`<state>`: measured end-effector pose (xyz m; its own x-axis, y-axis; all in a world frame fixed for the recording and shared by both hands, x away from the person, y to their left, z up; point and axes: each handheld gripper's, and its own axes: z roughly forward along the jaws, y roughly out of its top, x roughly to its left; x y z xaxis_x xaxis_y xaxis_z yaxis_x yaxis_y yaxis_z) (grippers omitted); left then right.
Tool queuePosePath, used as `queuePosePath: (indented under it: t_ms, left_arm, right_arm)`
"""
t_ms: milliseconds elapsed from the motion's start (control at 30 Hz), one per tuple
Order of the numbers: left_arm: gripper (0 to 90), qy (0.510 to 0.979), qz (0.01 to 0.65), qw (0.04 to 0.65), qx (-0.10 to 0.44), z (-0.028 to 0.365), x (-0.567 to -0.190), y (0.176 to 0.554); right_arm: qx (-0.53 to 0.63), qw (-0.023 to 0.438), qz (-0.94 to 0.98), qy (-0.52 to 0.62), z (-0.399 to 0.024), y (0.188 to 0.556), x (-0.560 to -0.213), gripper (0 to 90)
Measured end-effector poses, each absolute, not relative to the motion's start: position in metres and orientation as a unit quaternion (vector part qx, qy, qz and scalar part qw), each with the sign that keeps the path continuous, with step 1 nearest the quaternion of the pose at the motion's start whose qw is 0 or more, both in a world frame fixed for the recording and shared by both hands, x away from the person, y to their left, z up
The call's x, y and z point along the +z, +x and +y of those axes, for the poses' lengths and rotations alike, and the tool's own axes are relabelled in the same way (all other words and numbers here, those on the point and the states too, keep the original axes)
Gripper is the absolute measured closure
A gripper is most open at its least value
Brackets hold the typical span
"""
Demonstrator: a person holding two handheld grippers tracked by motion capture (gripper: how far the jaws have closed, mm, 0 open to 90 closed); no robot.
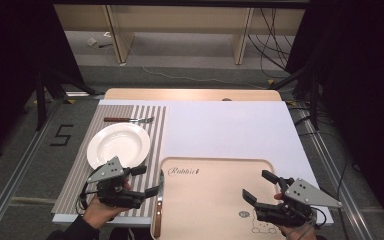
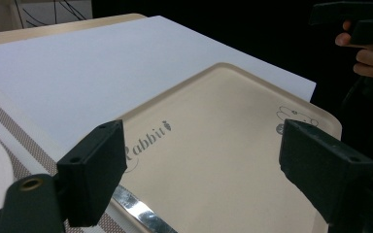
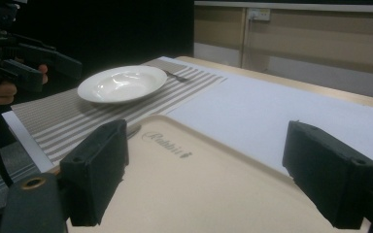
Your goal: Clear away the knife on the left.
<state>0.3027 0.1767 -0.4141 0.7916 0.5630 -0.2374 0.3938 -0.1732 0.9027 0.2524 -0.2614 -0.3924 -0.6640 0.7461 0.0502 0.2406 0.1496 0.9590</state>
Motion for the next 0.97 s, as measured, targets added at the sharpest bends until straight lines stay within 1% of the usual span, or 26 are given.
queuePosePath:
  t_ms: [167, 333, 967]
  left_arm:
    - [17.0, 0.759, 0.315, 0.564, 0.073, 0.1775, -0.4141, 0.3029]
    - [16.8, 0.77, 0.31, 0.554, 0.071, 0.1734, -0.4161, 0.303]
    - [16.8, 0.774, 0.305, 0.551, 0.069, 0.1717, -0.416, 0.3028]
  right_arm:
    - [0.556, 0.228, 0.724, 0.34, -0.2613, 0.2524, -0.3923, 17.7]
    - [0.556, 0.228, 0.724, 0.34, -0.2613, 0.2524, -0.3923, 17.8]
    - [0.556, 0.228, 0.724, 0.339, -0.2614, 0.2524, -0.3924, 17.7]
